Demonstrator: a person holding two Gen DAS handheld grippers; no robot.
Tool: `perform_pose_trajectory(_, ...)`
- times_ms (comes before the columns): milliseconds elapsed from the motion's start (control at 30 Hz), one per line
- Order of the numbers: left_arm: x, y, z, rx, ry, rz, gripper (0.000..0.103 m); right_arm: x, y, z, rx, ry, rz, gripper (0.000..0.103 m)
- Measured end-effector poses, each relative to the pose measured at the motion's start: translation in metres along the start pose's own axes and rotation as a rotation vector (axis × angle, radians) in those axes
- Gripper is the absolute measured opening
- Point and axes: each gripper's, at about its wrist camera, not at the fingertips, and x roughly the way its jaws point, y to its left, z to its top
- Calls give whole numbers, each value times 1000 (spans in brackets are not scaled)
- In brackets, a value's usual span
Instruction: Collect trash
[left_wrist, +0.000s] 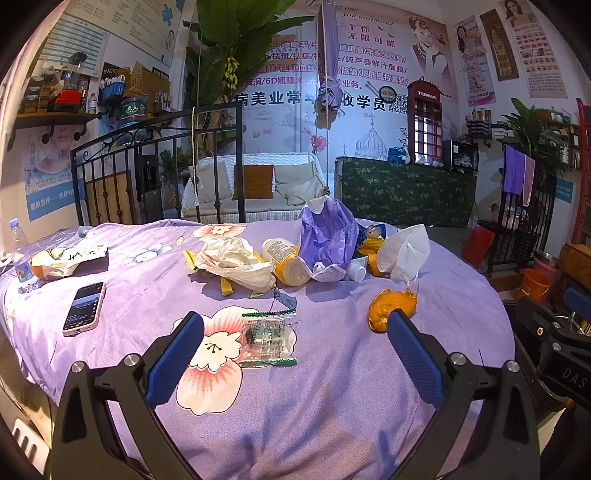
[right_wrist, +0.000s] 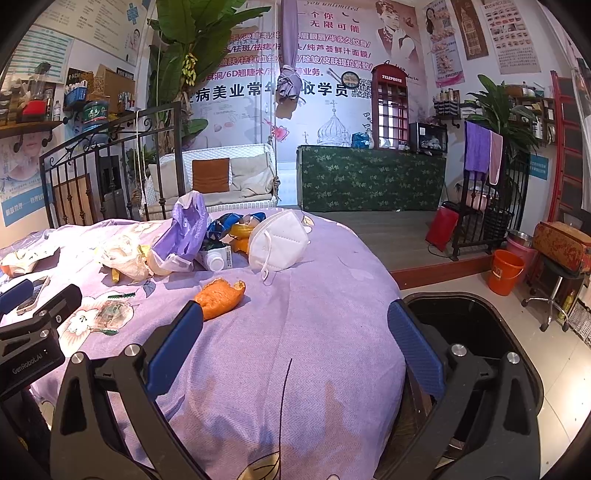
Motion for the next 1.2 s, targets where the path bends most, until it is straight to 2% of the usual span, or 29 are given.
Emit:
perform_pose_trajectory(567,2,-1,-2,11,11,10,98,3,0,-1,-1,8,-1,99)
perform_pose_trajectory(800,9,3,-7,1,40,4,98,12,4,-5,-17,35,3,99)
perform_pose_trajectory(967,31,17,-21,-35,154,14,98,34,10,-9,-56,125,10,99)
perform_pose_trajectory(1200,70,53,-31,-133,343,-6,98,87,23,-17,-95,325,77,99)
